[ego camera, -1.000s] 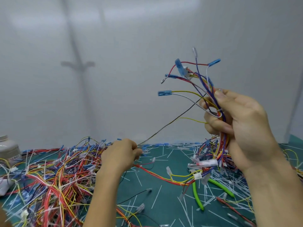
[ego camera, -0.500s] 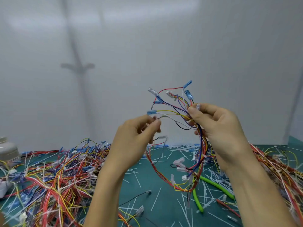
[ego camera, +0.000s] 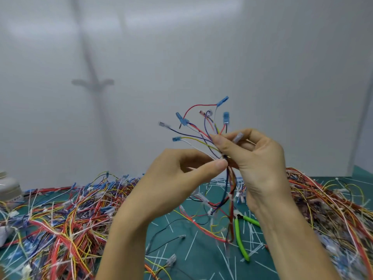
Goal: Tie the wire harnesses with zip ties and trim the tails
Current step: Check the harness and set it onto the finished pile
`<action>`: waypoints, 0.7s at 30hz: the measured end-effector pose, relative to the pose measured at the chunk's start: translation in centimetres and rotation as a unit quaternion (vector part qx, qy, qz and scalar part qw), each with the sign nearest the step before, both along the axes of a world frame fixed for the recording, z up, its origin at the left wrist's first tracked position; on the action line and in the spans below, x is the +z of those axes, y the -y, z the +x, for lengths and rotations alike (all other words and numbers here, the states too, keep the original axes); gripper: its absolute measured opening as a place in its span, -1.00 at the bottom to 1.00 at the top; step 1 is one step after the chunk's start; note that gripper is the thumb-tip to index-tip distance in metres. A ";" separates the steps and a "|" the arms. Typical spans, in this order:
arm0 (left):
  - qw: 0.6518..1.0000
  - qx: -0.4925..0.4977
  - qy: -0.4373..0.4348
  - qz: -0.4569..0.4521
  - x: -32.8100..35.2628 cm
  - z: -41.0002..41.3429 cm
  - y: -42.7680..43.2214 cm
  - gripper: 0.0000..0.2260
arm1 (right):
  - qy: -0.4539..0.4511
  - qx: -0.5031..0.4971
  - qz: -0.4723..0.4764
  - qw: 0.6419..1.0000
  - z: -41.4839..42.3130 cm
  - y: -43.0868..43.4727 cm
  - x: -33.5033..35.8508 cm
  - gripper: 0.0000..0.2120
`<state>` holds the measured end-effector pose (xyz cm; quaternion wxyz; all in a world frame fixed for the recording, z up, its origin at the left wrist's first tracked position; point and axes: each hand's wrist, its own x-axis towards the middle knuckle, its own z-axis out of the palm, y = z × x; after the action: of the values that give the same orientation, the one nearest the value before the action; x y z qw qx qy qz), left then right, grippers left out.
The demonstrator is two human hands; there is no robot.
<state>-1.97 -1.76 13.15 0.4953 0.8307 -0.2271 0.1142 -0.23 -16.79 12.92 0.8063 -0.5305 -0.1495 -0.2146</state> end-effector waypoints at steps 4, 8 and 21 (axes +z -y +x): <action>0.996 0.074 0.051 -0.009 0.1 -0.2 0.9 -0.68 | 0.010 0.031 -0.061 0.998 -0.5 -0.9 0.0 -0.85; 0.996 0.068 0.039 -0.043 0.0 0.1 0.5 -0.84 | 0.009 0.030 -0.107 0.994 -0.7 -0.5 0.3 -0.84; 0.970 0.112 0.130 -0.170 0.5 0.4 -1.0 -0.83 | -0.011 0.124 -0.344 0.931 1.5 0.6 -1.6 -0.69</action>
<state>-1.59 -0.81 13.63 0.5797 0.7322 -0.1724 0.3132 1.31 -17.44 11.31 0.5960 -0.7549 -0.2704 -0.0426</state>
